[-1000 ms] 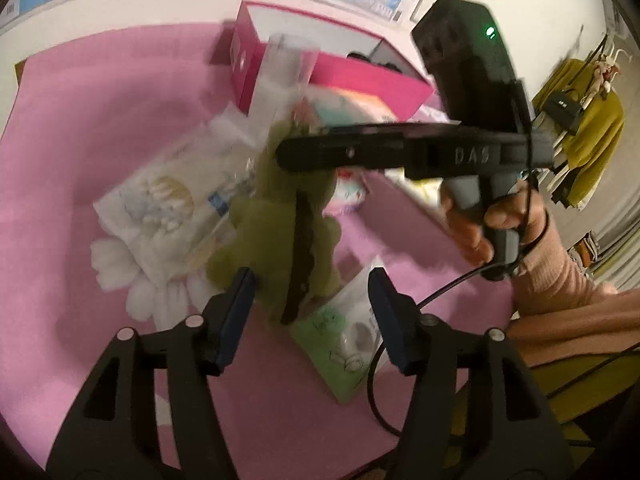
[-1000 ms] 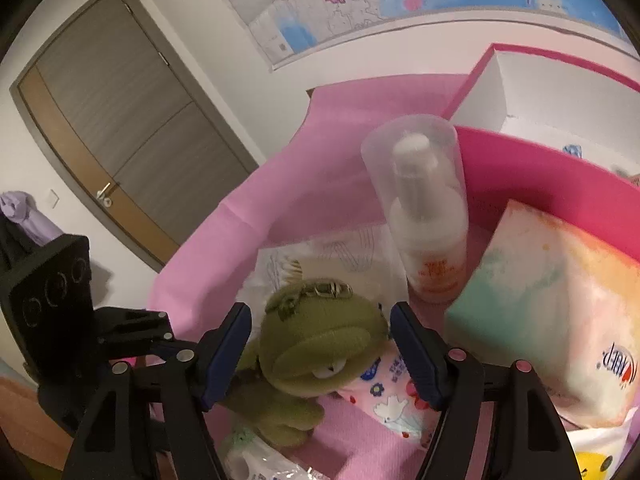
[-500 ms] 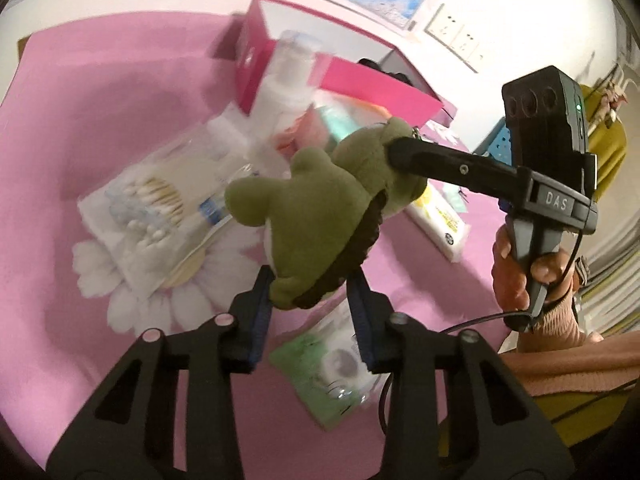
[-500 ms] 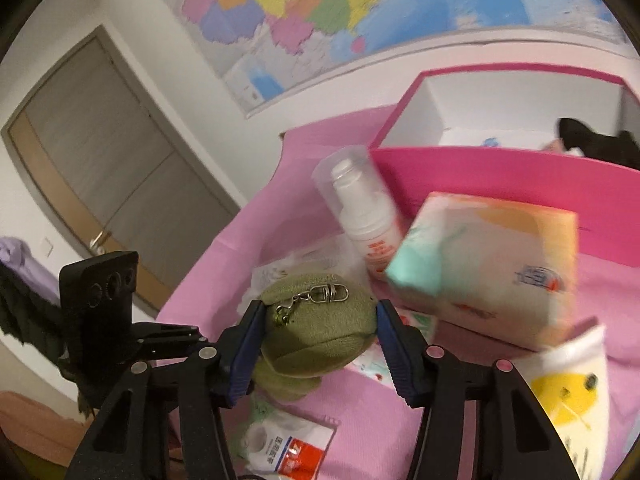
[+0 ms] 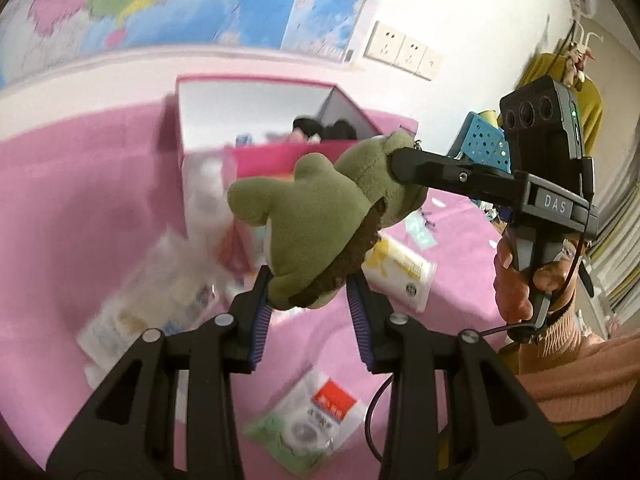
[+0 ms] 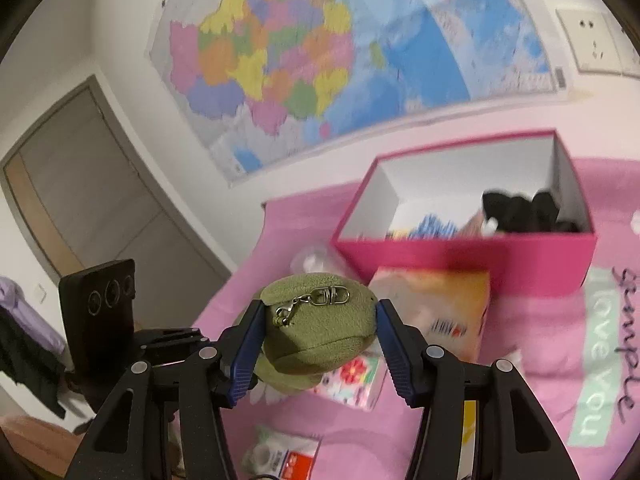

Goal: Organize soft objects
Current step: 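Lift the green plush toy into the pink box and open the right gripper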

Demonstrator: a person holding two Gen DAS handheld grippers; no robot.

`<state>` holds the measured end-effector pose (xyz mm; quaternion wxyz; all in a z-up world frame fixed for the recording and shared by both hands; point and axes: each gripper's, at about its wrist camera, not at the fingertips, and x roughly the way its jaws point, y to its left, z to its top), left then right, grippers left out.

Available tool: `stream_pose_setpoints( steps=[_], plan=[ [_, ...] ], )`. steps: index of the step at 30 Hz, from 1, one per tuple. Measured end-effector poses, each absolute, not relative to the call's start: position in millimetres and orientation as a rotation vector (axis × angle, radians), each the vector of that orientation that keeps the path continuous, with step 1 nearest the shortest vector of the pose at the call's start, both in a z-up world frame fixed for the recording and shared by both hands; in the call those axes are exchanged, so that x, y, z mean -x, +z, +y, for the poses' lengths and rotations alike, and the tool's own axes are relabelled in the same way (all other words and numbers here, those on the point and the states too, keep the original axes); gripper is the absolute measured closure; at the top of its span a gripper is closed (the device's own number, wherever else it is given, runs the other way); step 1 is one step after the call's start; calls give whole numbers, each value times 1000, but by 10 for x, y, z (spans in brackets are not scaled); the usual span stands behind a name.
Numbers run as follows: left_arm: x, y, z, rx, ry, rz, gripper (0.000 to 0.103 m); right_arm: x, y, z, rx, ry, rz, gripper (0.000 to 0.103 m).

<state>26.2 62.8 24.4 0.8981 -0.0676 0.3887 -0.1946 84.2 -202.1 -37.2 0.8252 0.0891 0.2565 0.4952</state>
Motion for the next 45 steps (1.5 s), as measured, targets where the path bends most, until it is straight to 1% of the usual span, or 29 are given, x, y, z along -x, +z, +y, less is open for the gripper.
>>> stream_pose_setpoints(
  steps=[9, 19, 30, 40, 43, 45],
  plan=[
    [-663, 663, 588, 55, -379, 740, 64, -1162, -41, -2053, -255, 1035, 466, 46],
    [-1147, 788, 651, 11, -326, 761, 64, -1560, 38, -1950, -303, 1002, 464, 47],
    [-1665, 686, 725, 22, -311, 823, 64, -2036, -52, -1818, -360, 956, 511, 46],
    [-2244, 438, 772, -30, -190, 905, 64, -2517, -272, -1549, -386, 901, 600, 46],
    [-2402, 337, 805, -18, -175, 941, 64, -2648, -340, -1473, -392, 872, 626, 43],
    [-2472, 288, 821, -19, -140, 948, 64, -2761, -400, -1405, -394, 851, 673, 40]
  ],
)
